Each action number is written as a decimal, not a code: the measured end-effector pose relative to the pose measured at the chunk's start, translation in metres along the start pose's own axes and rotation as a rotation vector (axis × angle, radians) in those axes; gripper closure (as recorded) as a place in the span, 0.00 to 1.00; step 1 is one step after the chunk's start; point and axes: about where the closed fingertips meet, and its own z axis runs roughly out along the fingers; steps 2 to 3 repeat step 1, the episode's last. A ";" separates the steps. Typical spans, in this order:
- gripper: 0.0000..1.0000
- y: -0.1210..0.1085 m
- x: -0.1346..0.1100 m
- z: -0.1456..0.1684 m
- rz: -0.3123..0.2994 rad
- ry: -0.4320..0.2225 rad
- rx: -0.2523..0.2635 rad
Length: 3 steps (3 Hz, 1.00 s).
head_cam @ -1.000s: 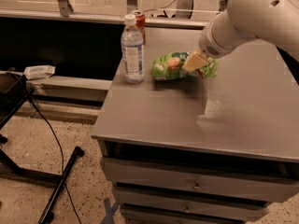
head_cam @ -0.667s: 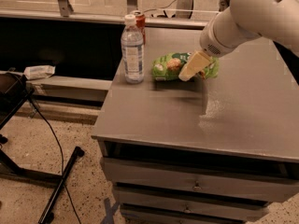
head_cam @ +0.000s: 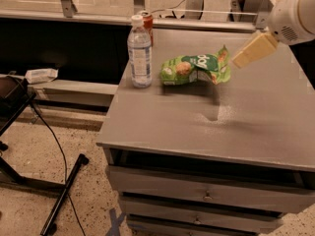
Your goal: Move green rice chip bag near blue plastic bottle
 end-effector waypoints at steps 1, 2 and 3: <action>0.00 0.001 -0.001 0.001 -0.001 0.000 -0.002; 0.00 0.001 -0.001 0.001 -0.001 0.000 -0.002; 0.00 0.001 -0.001 0.001 -0.001 0.000 -0.002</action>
Offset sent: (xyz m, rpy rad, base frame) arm 0.0000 0.0000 0.0000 0.0000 0.0000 0.0000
